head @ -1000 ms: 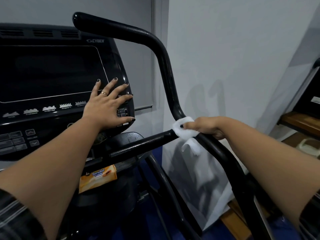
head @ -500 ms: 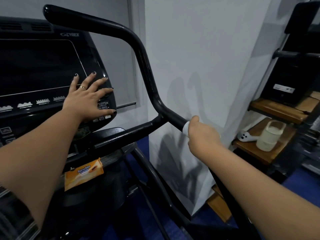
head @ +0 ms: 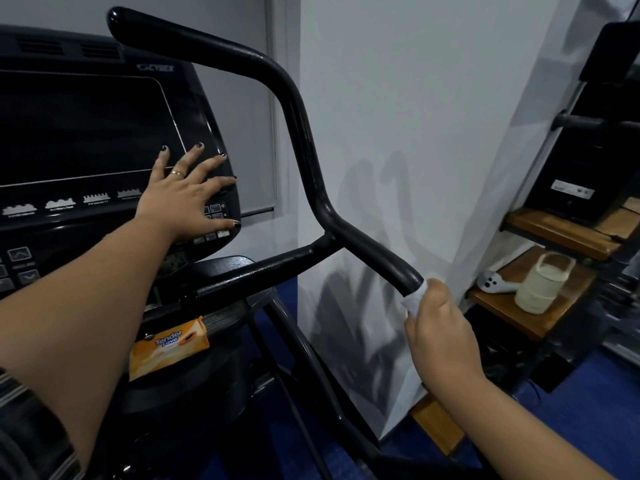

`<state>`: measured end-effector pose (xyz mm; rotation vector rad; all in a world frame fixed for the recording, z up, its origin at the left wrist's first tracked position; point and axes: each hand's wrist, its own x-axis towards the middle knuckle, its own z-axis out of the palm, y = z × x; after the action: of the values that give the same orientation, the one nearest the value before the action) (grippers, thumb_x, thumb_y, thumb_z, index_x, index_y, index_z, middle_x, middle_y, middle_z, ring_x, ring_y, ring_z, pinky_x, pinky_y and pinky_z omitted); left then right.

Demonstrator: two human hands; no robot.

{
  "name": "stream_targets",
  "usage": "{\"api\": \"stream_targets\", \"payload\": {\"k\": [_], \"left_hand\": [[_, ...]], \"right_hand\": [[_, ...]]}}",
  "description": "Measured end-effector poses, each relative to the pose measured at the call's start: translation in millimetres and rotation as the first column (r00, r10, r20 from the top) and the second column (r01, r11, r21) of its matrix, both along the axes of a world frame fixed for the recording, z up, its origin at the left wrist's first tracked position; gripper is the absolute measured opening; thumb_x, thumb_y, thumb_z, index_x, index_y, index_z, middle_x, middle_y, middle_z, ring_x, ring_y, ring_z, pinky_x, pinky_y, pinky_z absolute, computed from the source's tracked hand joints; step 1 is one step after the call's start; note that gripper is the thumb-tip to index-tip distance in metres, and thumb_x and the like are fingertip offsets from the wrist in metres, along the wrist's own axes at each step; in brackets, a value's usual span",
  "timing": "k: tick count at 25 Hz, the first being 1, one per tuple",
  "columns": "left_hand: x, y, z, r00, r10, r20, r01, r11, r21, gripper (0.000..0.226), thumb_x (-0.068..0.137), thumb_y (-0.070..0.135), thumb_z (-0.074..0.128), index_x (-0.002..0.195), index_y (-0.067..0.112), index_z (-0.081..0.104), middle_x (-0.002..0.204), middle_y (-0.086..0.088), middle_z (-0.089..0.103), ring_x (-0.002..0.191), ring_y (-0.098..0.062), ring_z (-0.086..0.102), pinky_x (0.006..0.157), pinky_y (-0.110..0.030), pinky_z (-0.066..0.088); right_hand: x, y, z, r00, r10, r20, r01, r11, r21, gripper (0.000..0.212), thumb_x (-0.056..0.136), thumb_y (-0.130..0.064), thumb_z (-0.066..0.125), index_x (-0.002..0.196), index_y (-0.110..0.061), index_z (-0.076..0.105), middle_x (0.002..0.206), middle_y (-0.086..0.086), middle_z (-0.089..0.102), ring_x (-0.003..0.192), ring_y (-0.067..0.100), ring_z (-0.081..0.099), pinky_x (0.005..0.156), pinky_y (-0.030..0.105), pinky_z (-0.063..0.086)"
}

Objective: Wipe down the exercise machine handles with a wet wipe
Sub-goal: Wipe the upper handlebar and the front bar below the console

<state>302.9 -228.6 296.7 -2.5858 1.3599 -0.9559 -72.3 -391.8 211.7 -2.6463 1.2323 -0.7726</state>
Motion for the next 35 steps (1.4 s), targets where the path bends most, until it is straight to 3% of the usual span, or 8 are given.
{"api": "stream_targets", "payload": {"k": [6,11,15,21,23,26,28,35], "left_hand": [[3,0,-1,1.0,0.003,0.009,-0.003,1.0,0.004,0.087,0.073,0.089,0.032,0.148,0.045,0.029,0.164,0.011,0.009,0.151,-0.018,-0.01,0.118,-0.058,-0.009],[1,-1,-1,1.0,-0.002,0.012,0.002,1.0,-0.005,0.086,0.074,0.088,0.033,0.148,0.045,0.029,0.164,0.012,0.009,0.151,-0.018,-0.011,0.119,-0.058,-0.009],[1,-1,-3,1.0,0.006,0.021,-0.005,1.0,-0.009,0.085,0.074,0.088,0.031,0.147,0.046,0.029,0.164,0.013,0.008,0.152,-0.018,-0.01,0.119,-0.057,-0.009],[2,-1,-3,0.999,0.002,0.032,-0.001,1.0,-0.01,0.086,0.072,0.09,0.027,0.147,0.048,0.028,0.164,0.013,0.006,0.151,-0.018,-0.013,0.118,-0.058,-0.009],[3,-1,-4,0.999,0.0,0.032,0.0,1.0,-0.018,0.086,0.072,0.09,0.026,0.147,0.048,0.029,0.164,0.013,0.007,0.151,-0.018,-0.013,0.118,-0.058,-0.009],[2,-2,-4,0.999,-0.001,0.033,0.001,1.0,-0.022,0.087,0.072,0.091,0.025,0.147,0.047,0.03,0.164,0.014,0.008,0.152,-0.018,-0.011,0.118,-0.058,-0.009],[1,-2,-3,0.999,0.001,0.036,0.0,1.0,-0.009,0.089,0.071,0.092,0.023,0.147,0.047,0.029,0.164,0.013,0.007,0.151,-0.019,-0.013,0.117,-0.059,-0.008],[-2,0,1,1.0,-0.001,0.014,0.0,1.0,0.016,0.096,0.066,0.097,0.019,0.147,0.047,0.03,0.165,0.012,0.005,0.151,-0.02,-0.015,0.117,-0.06,-0.009]], "right_hand": [[39,-10,41,0.994,-0.001,-0.108,0.008,0.997,0.072,0.019,0.096,-0.02,0.053,0.104,-0.011,0.04,0.087,0.005,0.058,0.068,0.028,0.052,0.058,0.034,0.038],[87,-16,77,0.941,0.05,-0.334,0.017,0.981,0.193,0.042,0.088,-0.036,0.063,0.105,-0.006,0.038,0.073,0.003,0.053,0.057,0.018,0.044,0.048,0.029,0.03],[143,-32,83,0.896,0.105,-0.431,0.043,0.946,0.321,0.067,0.085,-0.049,0.067,0.122,-0.004,0.034,0.086,0.003,0.057,0.078,0.023,0.05,0.064,0.029,0.037],[205,-60,80,0.963,0.172,-0.208,-0.035,0.843,0.537,0.089,0.085,-0.056,0.065,0.14,0.002,0.027,0.128,0.022,0.056,0.115,0.036,0.056,0.087,0.038,0.043],[214,-66,81,0.954,0.21,-0.213,-0.066,0.842,0.535,0.081,0.085,-0.045,0.071,0.138,0.003,0.033,0.126,0.018,0.057,0.113,0.033,0.058,0.088,0.036,0.048],[218,-82,84,0.94,0.312,-0.138,-0.158,0.756,0.635,0.06,0.068,-0.028,0.085,0.115,-0.001,0.06,0.101,0.012,0.065,0.086,0.026,0.065,0.066,0.03,0.055],[220,-94,84,0.93,0.358,-0.082,-0.191,0.663,0.724,0.06,0.056,-0.023,0.09,0.107,0.0,0.068,0.099,0.016,0.072,0.089,0.03,0.071,0.076,0.038,0.06],[241,-99,102,0.887,0.362,0.288,-0.436,0.445,0.782,0.048,0.07,-0.002,0.084,0.11,0.007,0.061,0.093,0.017,0.071,0.08,0.028,0.071,0.062,0.031,0.057]]}}
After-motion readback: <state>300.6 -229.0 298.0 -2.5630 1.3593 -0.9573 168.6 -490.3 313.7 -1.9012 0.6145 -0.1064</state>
